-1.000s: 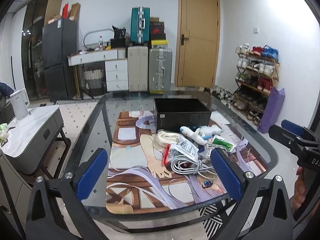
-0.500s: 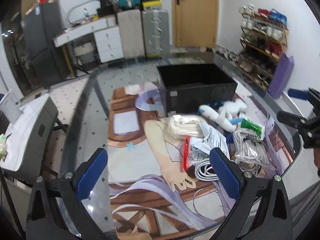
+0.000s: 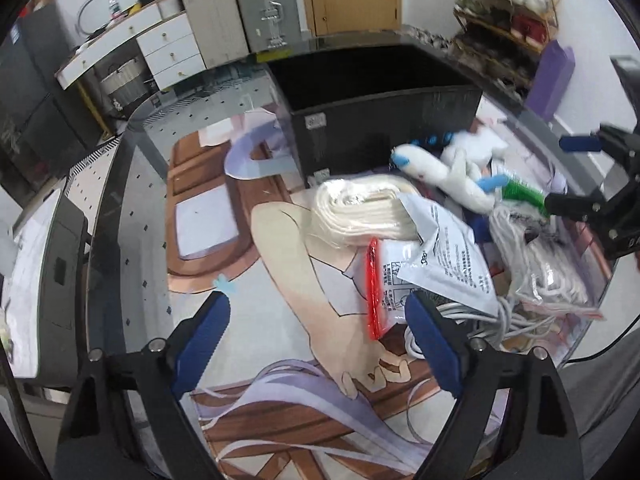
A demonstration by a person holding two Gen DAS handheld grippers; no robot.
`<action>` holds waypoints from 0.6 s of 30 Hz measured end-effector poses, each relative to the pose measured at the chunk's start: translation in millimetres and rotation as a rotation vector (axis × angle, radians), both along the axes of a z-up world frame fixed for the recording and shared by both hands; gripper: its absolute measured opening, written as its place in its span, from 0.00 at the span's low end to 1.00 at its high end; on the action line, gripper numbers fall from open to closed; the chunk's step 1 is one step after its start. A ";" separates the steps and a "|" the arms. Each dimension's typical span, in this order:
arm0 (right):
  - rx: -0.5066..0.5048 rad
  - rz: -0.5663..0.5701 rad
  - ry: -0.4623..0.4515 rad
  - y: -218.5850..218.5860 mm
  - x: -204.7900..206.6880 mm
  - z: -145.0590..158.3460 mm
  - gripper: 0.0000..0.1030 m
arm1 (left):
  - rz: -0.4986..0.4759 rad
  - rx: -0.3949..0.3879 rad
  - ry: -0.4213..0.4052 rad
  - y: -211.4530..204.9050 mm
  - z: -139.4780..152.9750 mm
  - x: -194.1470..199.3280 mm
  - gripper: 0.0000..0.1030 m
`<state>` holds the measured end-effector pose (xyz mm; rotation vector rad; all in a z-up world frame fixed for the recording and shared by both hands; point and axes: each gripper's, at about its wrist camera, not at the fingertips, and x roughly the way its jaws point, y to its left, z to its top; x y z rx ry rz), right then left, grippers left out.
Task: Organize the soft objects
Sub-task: 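Grasp the red-edged white packet with the left tool while the right tool grasps the green packet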
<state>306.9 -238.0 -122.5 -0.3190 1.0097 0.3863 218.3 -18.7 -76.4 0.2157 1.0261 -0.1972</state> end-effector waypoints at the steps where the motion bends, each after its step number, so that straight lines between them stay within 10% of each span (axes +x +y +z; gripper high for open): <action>1: 0.000 0.003 0.009 0.9 -0.2 -0.6 1.00 | -0.003 0.003 0.003 -1.9 -1.2 1.5 0.86; 18: 0.044 -0.011 0.122 -4.6 22.6 -17.3 0.95 | -0.085 -0.101 0.069 -40.1 -11.6 27.0 0.88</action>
